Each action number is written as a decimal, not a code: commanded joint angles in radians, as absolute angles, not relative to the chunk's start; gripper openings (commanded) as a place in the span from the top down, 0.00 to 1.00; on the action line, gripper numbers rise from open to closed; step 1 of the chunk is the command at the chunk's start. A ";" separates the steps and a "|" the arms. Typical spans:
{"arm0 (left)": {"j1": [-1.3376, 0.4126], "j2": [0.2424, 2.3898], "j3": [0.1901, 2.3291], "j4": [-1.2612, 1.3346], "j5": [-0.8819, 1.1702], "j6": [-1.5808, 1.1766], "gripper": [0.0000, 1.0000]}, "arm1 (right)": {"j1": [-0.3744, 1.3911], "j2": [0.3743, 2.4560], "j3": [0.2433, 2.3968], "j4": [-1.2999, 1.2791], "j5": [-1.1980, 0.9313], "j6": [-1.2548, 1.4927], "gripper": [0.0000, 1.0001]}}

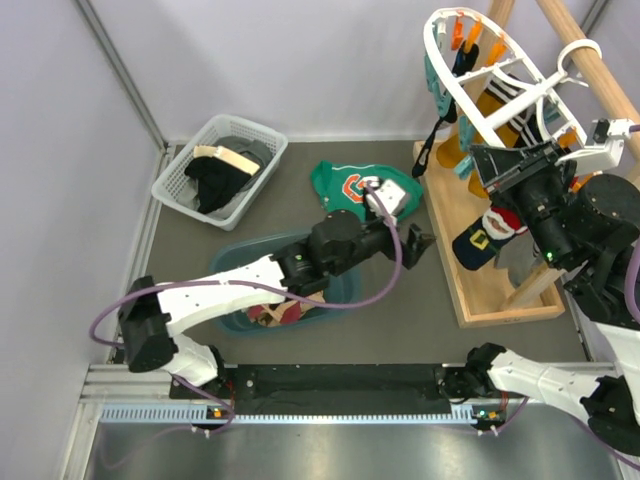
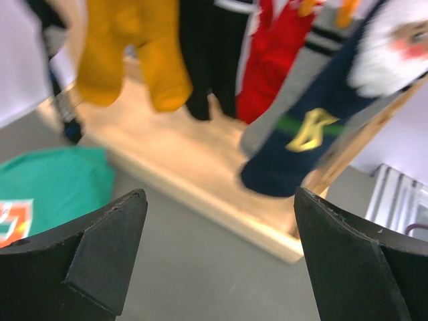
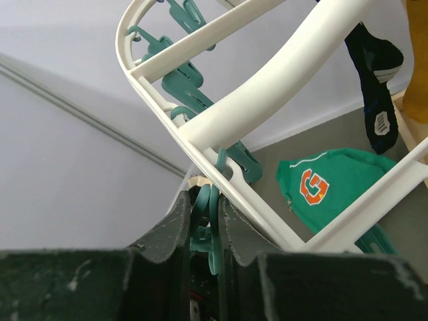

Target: Remove the socks clipped to the hanger

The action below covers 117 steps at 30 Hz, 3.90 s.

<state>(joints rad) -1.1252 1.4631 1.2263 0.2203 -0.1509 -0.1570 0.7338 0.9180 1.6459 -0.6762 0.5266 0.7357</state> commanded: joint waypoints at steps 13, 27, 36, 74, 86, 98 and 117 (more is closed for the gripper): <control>-1.209 1.831 1.572 0.388 -0.100 -0.110 0.02 | 0.747 0.885 1.618 -0.647 0.449 0.703 0.86; -1.209 1.938 1.684 0.407 -0.012 -0.124 0.99 | 0.747 0.887 1.647 -0.698 0.471 0.686 0.73; -1.210 1.844 1.551 0.408 -0.095 -0.147 1.00 | 0.749 0.864 1.693 -0.848 0.505 0.629 0.42; -1.399 1.637 1.365 0.488 -0.678 0.221 1.00 | 0.749 1.057 2.020 -1.453 0.817 0.543 0.41; -1.399 1.649 1.368 0.486 -0.693 0.244 1.00 | 0.747 1.075 2.086 -1.463 0.788 0.545 0.46; -1.399 1.644 1.367 0.476 -0.704 0.232 1.00 | 0.749 1.017 2.095 -1.488 0.722 0.569 0.46; -1.448 1.634 1.362 0.506 -0.732 0.276 1.00 | 0.749 1.012 1.991 -1.450 0.908 0.623 0.50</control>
<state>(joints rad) -1.4311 1.6859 1.3701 0.4252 -0.7097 0.2455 0.7395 0.9936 1.9926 -1.3556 0.8337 0.6144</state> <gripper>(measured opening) 0.009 0.508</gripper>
